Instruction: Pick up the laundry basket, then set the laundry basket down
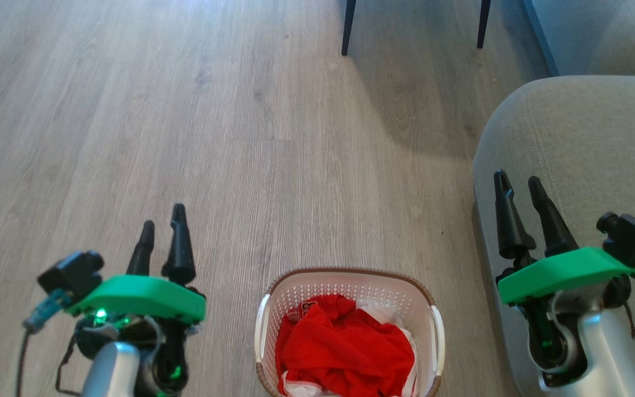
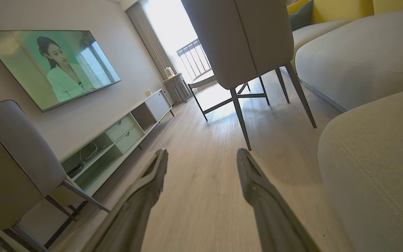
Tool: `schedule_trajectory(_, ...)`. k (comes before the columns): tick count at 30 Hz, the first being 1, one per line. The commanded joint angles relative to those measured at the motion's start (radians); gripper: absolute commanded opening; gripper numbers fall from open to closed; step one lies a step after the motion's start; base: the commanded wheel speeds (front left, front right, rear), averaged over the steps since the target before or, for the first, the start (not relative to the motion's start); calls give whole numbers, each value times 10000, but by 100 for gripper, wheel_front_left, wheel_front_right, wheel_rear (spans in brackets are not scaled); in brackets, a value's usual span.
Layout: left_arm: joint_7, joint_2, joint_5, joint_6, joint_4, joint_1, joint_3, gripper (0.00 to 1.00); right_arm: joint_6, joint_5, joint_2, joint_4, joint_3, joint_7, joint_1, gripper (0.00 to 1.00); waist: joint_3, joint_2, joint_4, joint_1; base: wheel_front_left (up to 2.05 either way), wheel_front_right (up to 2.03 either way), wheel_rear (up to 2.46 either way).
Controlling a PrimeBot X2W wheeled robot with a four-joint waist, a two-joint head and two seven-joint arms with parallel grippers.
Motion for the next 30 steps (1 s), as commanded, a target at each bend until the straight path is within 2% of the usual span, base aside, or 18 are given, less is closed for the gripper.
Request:
schedule_trajectory(1,-149,103,419,-24,-257,-482,37,100,41,-324,-12,-318,76,-135,-253,100,-24,-1,11,0,0,0,0)
schedule_trajectory(3,-208,193,870,-22,-2,-505,-207,100,42,-651,-7,-273,127,-194,-236,100,-44,-1,25,0,0,0,0)
schedule_trajectory(6,-296,332,1531,205,303,-597,-606,100,44,-1163,-13,-105,245,-282,-162,100,-60,-1,42,0,0,0,0)
schedule_trajectory(11,-443,704,2656,845,811,-900,-1517,100,46,-2116,-165,239,540,-428,-150,100,-84,-1,83,0,0,0,0)
schedule_trajectory(14,-531,965,3277,1383,883,-1169,-2170,100,48,-2613,-130,270,566,-516,-179,100,-77,-1,116,0,0,0,0)
schedule_trajectory(19,-677,1165,3509,2175,722,-1474,-2930,100,51,-3066,-20,477,530,-661,-110,100,-94,-1,197,0,0,0,0)
schedule_trajectory(23,-794,1214,3559,2493,408,-1663,-3236,100,53,-3453,52,380,430,-778,-142,100,-98,-1,264,0,0,0,0)
schedule_trajectory(27,-912,889,3073,2528,344,-1444,-2728,100,56,-3743,79,132,330,-895,-116,100,-116,-1,314,0,0,0,0)
schedule_trajectory(30,-1029,760,3629,2215,67,-1421,-2464,100,58,-3751,85,175,375,-1012,-14,100,-140,-1,356,0,0,0,0)
